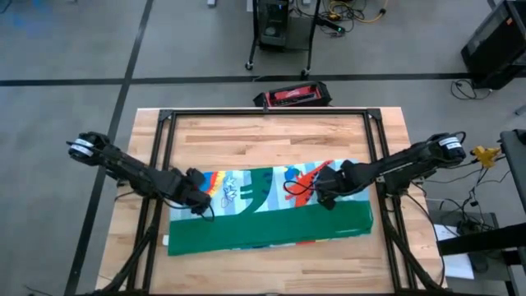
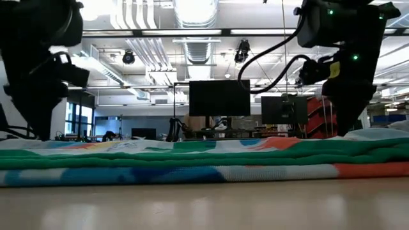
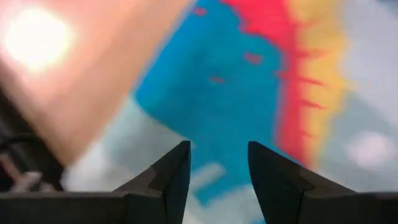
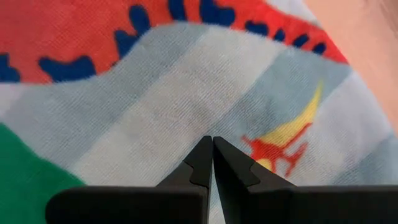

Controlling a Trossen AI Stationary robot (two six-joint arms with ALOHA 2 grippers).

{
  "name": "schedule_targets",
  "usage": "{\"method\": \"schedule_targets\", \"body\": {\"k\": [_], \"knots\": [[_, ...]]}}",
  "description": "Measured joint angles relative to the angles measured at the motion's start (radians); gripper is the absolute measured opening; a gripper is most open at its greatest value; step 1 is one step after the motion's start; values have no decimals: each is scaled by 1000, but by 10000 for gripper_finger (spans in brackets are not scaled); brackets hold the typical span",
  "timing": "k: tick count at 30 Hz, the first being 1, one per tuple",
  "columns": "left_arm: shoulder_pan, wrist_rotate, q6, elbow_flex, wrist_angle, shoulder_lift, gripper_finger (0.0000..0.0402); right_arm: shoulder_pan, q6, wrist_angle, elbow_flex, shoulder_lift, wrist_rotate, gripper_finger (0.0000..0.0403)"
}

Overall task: Roll towel
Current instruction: Roll the green towel

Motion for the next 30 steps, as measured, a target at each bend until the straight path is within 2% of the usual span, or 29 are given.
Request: {"method": "schedule_targets", "body": {"k": [3,8,12,16,20,25,28,30], "knots": [[-1,93,0,-16,32,21,135,50,1,2,0,-1,-1,0],[13,111,-1,-70,58,67,129,153,40,40,1,28,-24,0],[42,93,20,-85,53,80,125,236,57,84,1,74,-118,0],[107,-18,83,-84,50,83,125,311,84,141,7,145,-173,0],[212,-118,217,-69,63,86,127,375,121,189,32,187,-245,0],[406,-220,417,-53,115,86,133,442,145,185,103,198,-285,0],[544,-265,542,-44,190,86,135,457,107,194,153,195,-277,0],[620,-262,623,-20,200,85,133,455,65,174,179,196,-230,0]]}}
